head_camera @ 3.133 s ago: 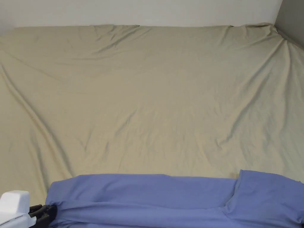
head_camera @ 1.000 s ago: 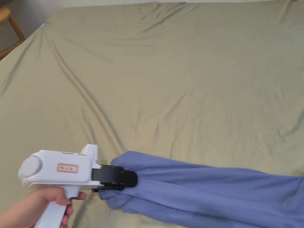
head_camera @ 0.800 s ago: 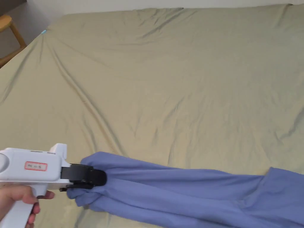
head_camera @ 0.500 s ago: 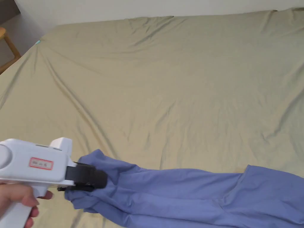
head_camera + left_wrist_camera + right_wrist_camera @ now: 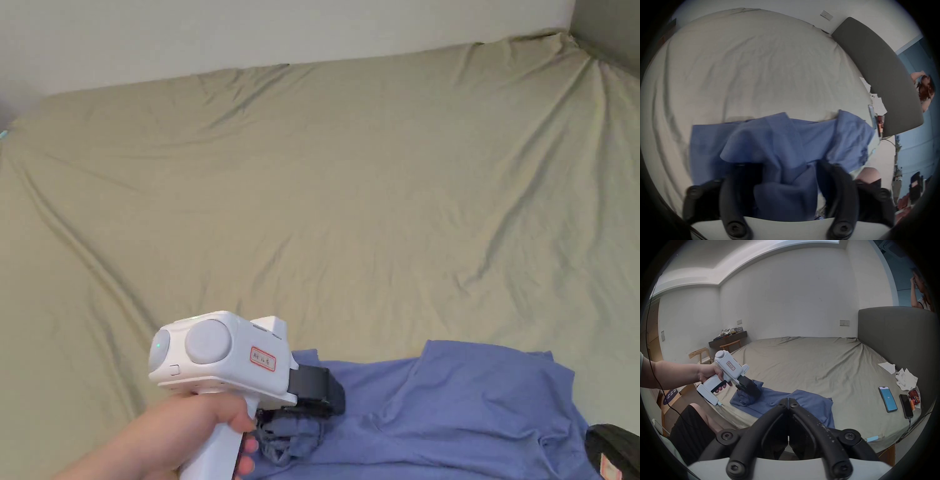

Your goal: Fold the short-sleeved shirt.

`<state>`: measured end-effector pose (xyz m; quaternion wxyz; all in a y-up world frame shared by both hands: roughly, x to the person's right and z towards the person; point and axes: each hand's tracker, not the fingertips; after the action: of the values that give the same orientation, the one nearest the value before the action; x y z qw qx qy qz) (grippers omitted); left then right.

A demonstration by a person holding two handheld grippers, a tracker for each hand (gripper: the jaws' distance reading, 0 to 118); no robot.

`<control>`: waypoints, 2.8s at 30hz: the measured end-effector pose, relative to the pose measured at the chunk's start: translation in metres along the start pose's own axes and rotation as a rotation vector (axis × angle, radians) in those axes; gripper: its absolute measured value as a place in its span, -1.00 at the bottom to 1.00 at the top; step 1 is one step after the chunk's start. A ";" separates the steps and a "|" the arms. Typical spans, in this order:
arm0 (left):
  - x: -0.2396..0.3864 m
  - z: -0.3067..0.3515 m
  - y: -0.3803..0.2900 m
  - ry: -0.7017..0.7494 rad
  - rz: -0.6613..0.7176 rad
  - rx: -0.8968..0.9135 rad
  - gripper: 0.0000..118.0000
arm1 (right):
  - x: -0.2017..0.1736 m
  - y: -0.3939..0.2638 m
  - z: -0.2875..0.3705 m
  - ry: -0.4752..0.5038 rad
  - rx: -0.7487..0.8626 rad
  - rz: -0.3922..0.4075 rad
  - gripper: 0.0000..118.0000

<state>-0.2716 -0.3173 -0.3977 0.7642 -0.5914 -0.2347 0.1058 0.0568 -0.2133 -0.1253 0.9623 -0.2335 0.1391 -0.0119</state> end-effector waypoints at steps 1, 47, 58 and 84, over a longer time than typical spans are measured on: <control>0.005 0.007 -0.001 -0.032 -0.010 -0.002 0.38 | 0.002 -0.001 0.002 -0.008 0.001 0.001 -0.97; -0.193 0.066 -0.072 -0.555 0.340 0.181 0.99 | -0.020 -0.004 -0.017 0.085 -0.078 0.027 -0.97; -0.162 -0.016 -0.037 -0.493 0.259 0.113 -0.74 | -0.033 0.012 -0.035 0.094 -0.098 0.046 -0.97; -0.029 0.142 -0.003 0.096 -0.002 0.084 -0.78 | -0.033 0.004 -0.018 0.151 -0.052 0.056 -0.97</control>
<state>-0.3660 -0.2097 -0.3750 0.7988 -0.5630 -0.1937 0.0864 0.0203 -0.2152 -0.1342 0.9426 -0.2529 0.2182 0.0012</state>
